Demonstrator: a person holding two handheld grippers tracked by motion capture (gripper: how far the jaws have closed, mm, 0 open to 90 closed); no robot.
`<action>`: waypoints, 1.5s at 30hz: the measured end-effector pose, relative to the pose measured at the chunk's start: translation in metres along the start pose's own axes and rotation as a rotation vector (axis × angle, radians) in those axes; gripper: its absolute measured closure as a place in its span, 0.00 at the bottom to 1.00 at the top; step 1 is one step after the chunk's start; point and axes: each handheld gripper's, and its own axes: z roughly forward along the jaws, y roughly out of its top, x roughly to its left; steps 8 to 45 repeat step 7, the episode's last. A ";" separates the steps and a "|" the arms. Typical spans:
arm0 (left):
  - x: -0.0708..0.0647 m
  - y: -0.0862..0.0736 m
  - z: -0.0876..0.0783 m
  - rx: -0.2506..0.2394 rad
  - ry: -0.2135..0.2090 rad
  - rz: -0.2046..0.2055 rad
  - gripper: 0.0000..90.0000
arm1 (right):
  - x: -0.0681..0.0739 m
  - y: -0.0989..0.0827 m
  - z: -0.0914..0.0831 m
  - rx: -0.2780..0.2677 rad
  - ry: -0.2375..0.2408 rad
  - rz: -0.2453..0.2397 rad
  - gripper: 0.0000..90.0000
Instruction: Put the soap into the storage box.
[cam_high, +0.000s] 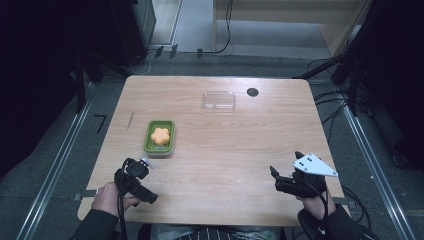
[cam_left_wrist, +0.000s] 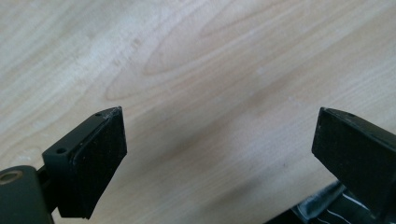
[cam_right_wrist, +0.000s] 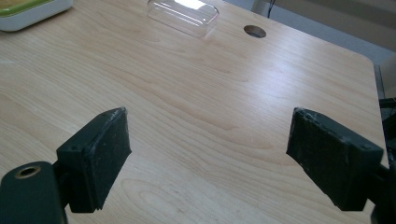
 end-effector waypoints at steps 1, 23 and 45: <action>0.000 0.000 0.000 0.000 0.000 0.000 0.03 | 0.000 0.000 0.000 0.000 0.000 0.000 0.15; -0.001 0.002 -0.001 -0.018 -0.002 0.017 0.01 | 0.000 0.000 0.000 0.001 -0.002 -0.002 0.15; -0.001 0.002 -0.001 -0.018 -0.002 0.017 0.01 | 0.000 0.000 0.000 0.001 -0.002 -0.002 0.15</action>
